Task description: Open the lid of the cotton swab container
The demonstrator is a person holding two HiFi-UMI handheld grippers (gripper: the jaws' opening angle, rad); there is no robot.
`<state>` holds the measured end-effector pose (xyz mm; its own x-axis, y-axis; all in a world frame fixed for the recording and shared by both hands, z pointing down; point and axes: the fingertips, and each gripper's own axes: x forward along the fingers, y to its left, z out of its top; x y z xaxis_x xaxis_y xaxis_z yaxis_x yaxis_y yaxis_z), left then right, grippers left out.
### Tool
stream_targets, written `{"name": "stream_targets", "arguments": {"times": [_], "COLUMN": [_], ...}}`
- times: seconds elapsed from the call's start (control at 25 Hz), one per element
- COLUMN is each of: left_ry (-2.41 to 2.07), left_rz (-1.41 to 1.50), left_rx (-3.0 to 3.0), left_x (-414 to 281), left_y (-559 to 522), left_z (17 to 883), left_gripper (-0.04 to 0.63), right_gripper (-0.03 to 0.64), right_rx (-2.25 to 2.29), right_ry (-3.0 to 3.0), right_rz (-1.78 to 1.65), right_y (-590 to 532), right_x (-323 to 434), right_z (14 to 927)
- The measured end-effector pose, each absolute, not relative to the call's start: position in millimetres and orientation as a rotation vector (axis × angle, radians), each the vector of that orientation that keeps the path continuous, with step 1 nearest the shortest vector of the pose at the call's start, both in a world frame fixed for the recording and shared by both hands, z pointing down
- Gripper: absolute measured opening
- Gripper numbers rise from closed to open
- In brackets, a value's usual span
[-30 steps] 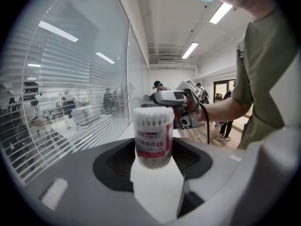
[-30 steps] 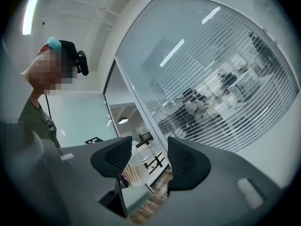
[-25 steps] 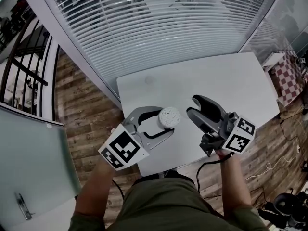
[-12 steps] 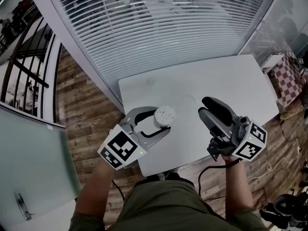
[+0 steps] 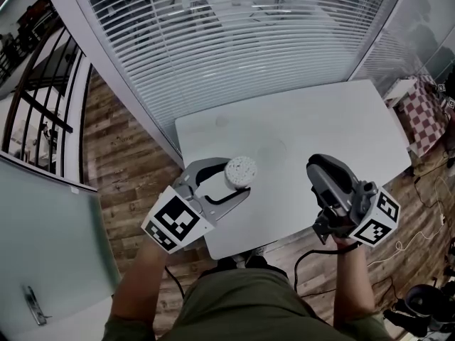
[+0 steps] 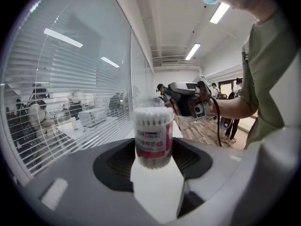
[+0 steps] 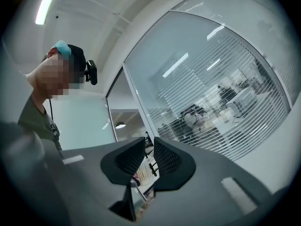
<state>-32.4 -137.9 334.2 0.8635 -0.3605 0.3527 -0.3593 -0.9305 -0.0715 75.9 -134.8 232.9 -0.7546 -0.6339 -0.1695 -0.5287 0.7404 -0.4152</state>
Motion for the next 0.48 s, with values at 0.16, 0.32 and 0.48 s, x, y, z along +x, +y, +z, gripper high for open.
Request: {"name": "stream_targets", "arguments": {"times": [0.16, 0.32, 0.48], "left_ry": [0.593, 0.607, 0.627], "left_rz": [-0.566, -0.555, -0.542], "left_rx": [-3.031, -3.035, -3.048], "left_x": [-33, -31, -27], "left_y": [-136, -132, -126], "left_z": [332, 331, 332], "left_gripper": [0.252, 0.252, 0.252], "right_gripper": [0.043, 0.023, 0.011], "right_rx": [-0.920, -0.931, -0.932], "right_ry": [2.638, 2.645, 2.681], "right_rz": [-0.499, -0.498, -0.498], "right_y": [-131, -127, -120], "right_x": [76, 77, 76], "right_z": [235, 239, 246]}}
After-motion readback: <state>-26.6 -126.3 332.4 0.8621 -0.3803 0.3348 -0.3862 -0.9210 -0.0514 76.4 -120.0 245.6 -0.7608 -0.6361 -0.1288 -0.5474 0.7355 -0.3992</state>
